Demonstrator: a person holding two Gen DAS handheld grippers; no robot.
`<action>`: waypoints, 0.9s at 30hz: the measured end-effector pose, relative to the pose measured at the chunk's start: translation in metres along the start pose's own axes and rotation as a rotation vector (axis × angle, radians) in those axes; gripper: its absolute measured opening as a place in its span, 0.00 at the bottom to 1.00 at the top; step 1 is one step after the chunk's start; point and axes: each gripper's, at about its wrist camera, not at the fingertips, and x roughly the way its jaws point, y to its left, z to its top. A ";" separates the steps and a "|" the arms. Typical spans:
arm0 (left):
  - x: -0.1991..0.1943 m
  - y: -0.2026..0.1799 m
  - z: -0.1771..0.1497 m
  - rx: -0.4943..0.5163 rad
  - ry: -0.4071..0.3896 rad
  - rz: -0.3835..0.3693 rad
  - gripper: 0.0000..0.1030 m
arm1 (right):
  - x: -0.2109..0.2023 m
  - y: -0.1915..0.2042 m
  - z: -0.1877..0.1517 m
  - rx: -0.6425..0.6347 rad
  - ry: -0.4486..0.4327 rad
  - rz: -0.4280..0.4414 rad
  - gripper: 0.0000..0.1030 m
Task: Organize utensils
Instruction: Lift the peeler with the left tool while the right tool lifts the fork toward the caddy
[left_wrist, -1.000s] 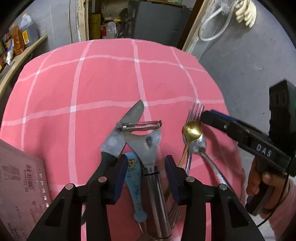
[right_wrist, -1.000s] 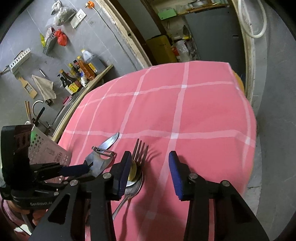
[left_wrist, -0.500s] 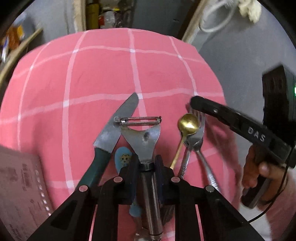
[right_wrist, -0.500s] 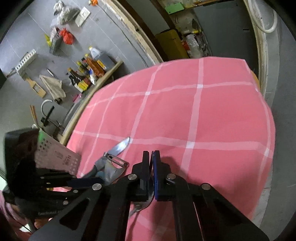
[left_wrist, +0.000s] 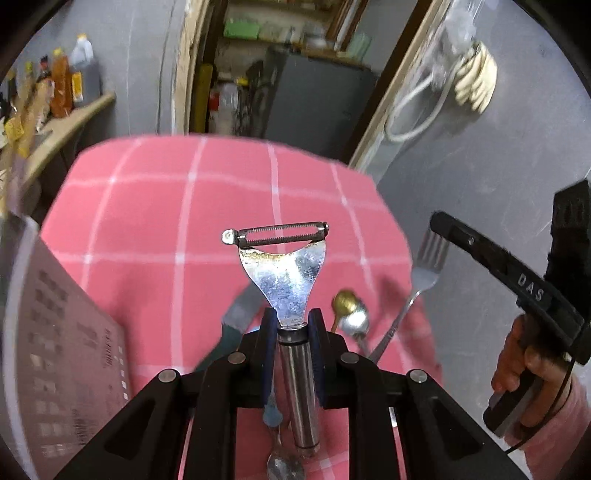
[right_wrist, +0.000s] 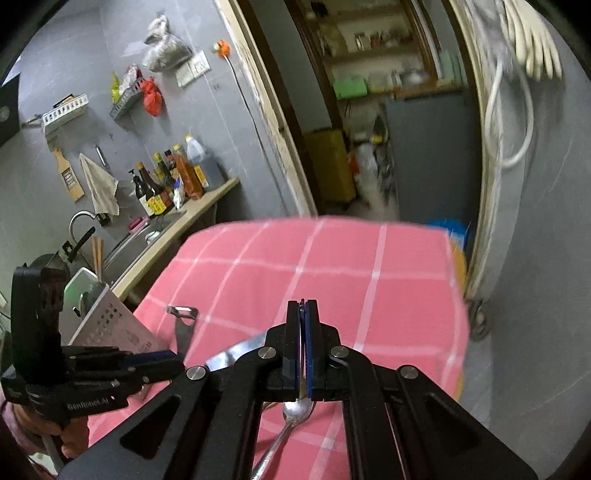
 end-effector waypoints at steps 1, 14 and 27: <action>-0.007 0.000 0.005 -0.004 -0.026 -0.007 0.15 | -0.007 0.003 0.006 -0.005 -0.015 -0.007 0.02; -0.108 0.017 0.040 0.033 -0.282 -0.051 0.01 | -0.086 0.081 0.069 -0.105 -0.209 -0.056 0.02; -0.076 0.030 0.011 -0.029 -0.140 -0.096 0.01 | -0.093 0.100 0.044 -0.139 -0.150 -0.120 0.02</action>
